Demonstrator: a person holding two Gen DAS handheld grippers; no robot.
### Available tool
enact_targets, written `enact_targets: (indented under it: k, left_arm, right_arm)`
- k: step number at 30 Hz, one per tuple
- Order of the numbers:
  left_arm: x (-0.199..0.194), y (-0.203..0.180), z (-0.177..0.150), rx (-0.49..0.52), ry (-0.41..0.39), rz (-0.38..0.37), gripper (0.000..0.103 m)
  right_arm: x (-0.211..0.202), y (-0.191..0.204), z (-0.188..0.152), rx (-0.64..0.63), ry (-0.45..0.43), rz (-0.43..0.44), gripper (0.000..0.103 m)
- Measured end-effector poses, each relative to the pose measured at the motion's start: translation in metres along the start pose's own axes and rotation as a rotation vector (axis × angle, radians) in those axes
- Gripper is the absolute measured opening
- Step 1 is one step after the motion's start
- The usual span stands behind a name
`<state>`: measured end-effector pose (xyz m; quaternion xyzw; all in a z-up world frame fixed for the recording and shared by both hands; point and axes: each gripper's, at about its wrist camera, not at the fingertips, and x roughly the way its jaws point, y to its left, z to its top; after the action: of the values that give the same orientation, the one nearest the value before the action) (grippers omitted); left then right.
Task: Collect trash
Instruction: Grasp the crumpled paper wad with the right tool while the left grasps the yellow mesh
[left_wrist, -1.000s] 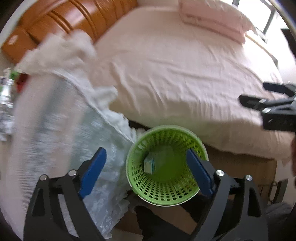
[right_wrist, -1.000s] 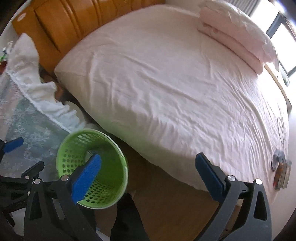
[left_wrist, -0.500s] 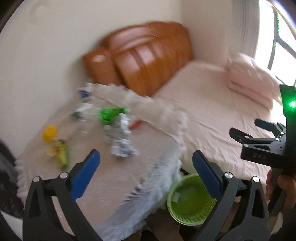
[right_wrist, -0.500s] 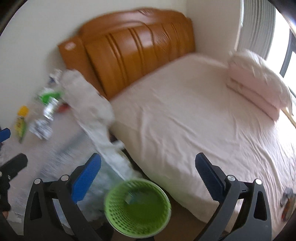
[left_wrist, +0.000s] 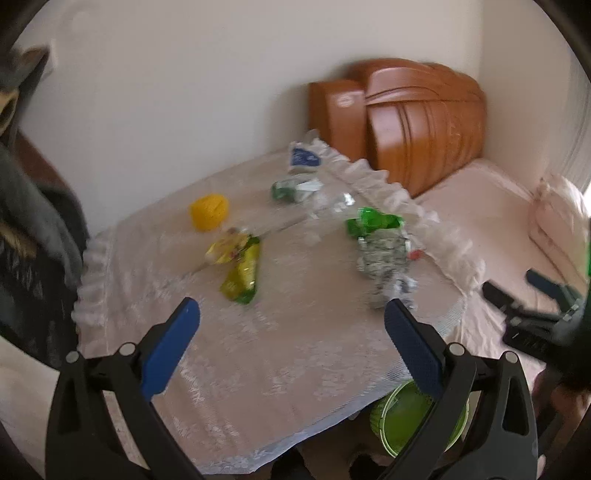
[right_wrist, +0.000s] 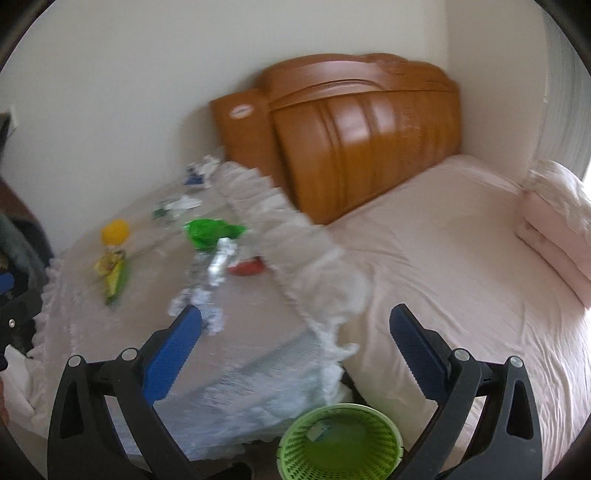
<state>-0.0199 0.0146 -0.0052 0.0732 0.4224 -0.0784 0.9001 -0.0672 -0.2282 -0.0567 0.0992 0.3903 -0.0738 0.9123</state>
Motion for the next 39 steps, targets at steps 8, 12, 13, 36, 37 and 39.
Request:
enact_targets:
  k: [8, 12, 13, 36, 37, 39]
  left_arm:
    - [0.011, 0.05, -0.005, -0.056, 0.012, 0.055, 0.096]
    - [0.021, 0.067, -0.007, -0.059, 0.03, 0.076, 0.096]
    - [0.023, 0.07, -0.008, -0.059, 0.034, 0.08, 0.096]
    - [0.133, 0.138, 0.042, -0.068, 0.105, 0.045, 0.096]
    - [0.149, 0.144, 0.054, -0.088, 0.11, 0.053, 0.096]
    - [0.171, 0.151, 0.072, -0.109, 0.097, 0.053, 0.096]
  right_arm:
    - [0.069, 0.077, -0.006, -0.141, 0.103, 0.06, 0.101]
    - [0.093, 0.091, -0.009, -0.128, 0.14, 0.057, 0.101]
    - [0.1, 0.093, -0.009, -0.121, 0.152, 0.055, 0.101]
    - [0.108, 0.103, -0.013, -0.06, 0.245, 0.112, 0.039]
    - [0.104, 0.107, -0.011, -0.063, 0.238, 0.118, 0.039]
    - [0.094, 0.115, -0.007, -0.074, 0.219, 0.133, 0.039]
